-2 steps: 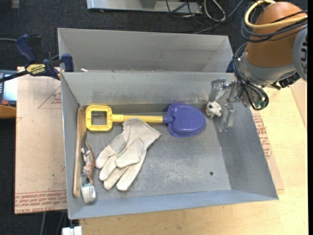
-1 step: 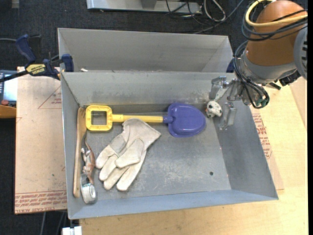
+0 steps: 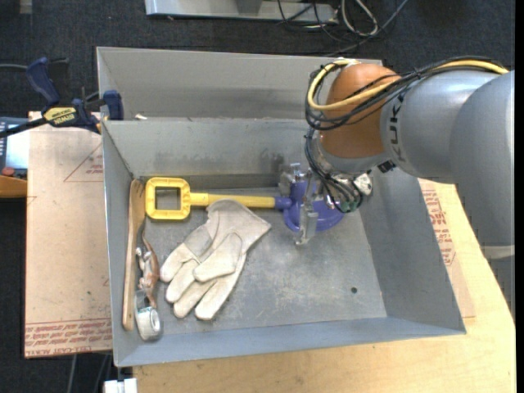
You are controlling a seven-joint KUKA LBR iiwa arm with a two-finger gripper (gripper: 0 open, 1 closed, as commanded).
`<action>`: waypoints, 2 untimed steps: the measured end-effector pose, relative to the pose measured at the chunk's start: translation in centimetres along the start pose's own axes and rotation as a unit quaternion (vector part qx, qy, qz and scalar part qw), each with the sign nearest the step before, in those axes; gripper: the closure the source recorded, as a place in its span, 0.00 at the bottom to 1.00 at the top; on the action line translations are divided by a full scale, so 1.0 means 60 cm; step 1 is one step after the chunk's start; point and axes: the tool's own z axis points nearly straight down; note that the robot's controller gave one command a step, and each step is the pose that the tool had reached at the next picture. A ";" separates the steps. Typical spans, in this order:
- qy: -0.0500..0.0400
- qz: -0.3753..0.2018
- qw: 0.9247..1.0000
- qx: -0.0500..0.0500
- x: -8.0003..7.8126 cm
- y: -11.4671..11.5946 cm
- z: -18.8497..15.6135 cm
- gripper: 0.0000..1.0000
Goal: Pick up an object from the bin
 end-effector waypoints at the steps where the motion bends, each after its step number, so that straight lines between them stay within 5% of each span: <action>1: -0.005 0.037 0.999 0.003 0.015 -0.006 -0.135 0.00; 2: 0.003 0.001 1.000 -0.001 0.006 0.009 0.016 0.00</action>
Offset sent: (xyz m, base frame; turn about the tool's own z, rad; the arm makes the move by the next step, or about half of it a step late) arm -0.0053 0.0046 -0.0106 0.0002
